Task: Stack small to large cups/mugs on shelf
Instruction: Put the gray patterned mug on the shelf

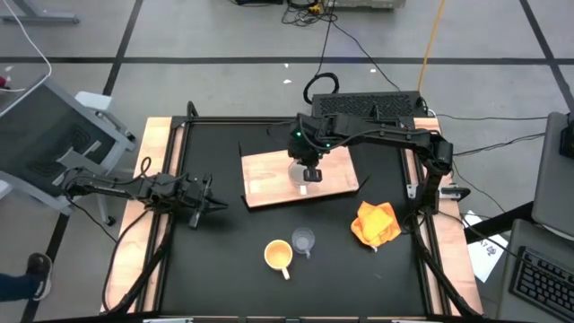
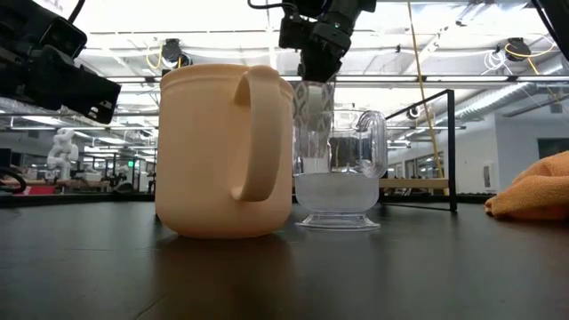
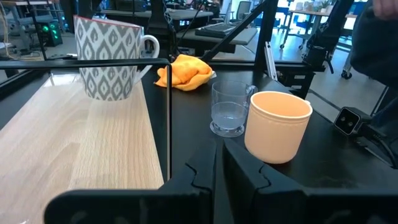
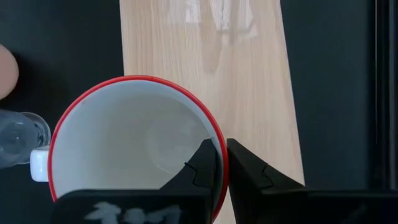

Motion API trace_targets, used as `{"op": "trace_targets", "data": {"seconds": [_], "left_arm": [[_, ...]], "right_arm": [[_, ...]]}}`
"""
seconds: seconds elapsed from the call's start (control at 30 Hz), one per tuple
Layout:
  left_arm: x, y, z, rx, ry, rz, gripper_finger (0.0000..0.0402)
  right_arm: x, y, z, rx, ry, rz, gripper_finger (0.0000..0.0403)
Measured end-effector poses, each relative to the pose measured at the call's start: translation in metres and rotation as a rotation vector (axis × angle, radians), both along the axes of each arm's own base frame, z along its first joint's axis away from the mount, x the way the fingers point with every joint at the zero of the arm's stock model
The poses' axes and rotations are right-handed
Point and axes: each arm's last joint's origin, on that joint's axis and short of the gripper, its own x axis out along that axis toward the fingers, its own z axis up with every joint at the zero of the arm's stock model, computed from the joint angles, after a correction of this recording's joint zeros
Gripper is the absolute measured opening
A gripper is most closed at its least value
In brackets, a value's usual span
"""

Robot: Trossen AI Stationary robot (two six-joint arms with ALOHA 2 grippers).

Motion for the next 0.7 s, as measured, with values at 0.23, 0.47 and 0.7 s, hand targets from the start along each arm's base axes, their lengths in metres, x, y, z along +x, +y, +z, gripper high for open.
{"op": "trace_targets", "data": {"seconds": [0.23,0.47,0.7], "left_arm": [[0.000,0.000,0.000,0.000,0.000,0.000,0.0031],[0.000,0.000,0.000,0.001,-0.001,0.000,0.0031],[0.000,0.000,0.000,0.006,-0.002,0.000,0.0031]], "right_arm": [[0.004,-0.002,0.003,-0.018,-0.047,0.009,0.0013],[0.008,-0.003,0.006,-0.031,-0.095,0.009,0.0013],[0.019,-0.001,0.007,-0.030,-0.185,0.028,0.0013]]}}
